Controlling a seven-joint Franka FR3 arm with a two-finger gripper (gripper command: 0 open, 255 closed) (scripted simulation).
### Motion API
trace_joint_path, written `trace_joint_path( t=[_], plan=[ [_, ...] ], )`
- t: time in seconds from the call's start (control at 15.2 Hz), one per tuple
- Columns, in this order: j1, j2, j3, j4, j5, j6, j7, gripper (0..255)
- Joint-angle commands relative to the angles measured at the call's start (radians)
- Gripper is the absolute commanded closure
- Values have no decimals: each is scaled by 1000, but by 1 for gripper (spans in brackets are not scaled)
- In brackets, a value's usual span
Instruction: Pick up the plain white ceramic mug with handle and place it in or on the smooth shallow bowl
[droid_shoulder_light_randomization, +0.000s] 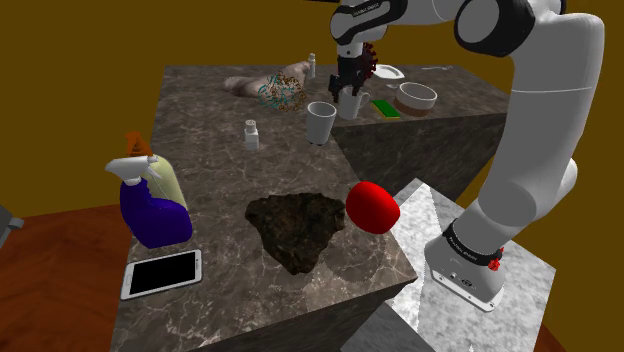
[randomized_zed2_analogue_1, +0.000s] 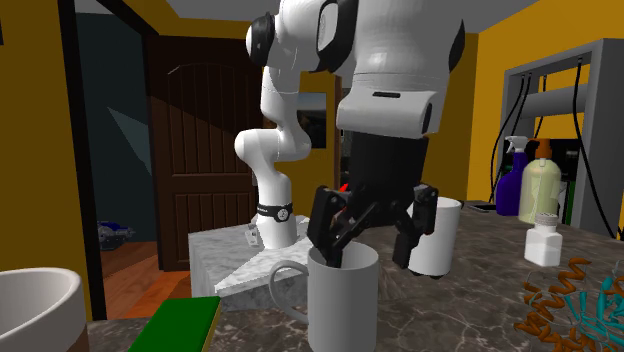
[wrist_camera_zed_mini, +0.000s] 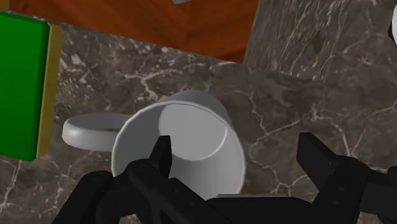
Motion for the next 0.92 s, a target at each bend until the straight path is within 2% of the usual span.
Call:
trace_joint_path(
  t=[0.0,0.4,0.46,0.86],
  plan=[
    [1,-3,0,-17,0,14,1,0],
    [1,-3,0,-16,0,14,1,0],
    [1,-3,0,-16,0,14,1,255],
    [1,-3,0,-16,0,14,1,255]
  ],
)
